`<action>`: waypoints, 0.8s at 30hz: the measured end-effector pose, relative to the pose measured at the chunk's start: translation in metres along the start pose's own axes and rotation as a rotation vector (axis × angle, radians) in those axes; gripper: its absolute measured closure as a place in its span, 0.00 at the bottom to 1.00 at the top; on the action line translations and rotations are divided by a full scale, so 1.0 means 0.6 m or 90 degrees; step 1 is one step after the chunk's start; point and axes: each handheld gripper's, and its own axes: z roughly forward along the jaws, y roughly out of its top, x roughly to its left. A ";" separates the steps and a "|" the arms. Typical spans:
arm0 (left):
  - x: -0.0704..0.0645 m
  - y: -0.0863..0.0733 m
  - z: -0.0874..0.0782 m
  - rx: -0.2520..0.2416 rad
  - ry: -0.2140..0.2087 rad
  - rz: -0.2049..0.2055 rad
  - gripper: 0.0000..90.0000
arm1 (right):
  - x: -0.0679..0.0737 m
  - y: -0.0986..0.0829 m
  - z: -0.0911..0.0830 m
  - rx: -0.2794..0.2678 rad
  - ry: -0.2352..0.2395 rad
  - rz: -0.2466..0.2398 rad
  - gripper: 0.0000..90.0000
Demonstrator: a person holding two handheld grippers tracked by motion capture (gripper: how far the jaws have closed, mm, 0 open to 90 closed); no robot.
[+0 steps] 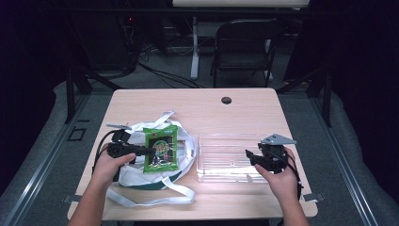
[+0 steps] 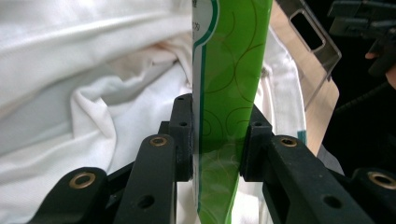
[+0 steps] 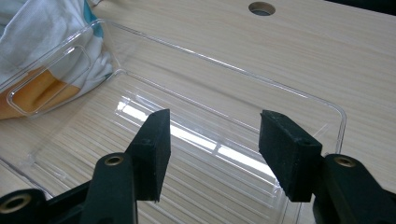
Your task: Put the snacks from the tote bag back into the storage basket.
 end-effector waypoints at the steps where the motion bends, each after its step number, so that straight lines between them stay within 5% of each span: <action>1: -0.001 0.001 -0.002 -0.008 0.001 0.004 0.80 | 0.001 0.000 0.000 0.001 0.000 -0.004 0.48; 13: -0.019 0.007 -0.020 -0.094 0.032 0.076 0.80 | 0.010 0.002 0.002 -0.001 -0.003 -0.054 0.48; 24: -0.035 0.010 -0.030 -0.141 0.056 0.133 0.80 | 0.022 0.003 0.006 0.014 0.011 -0.114 0.47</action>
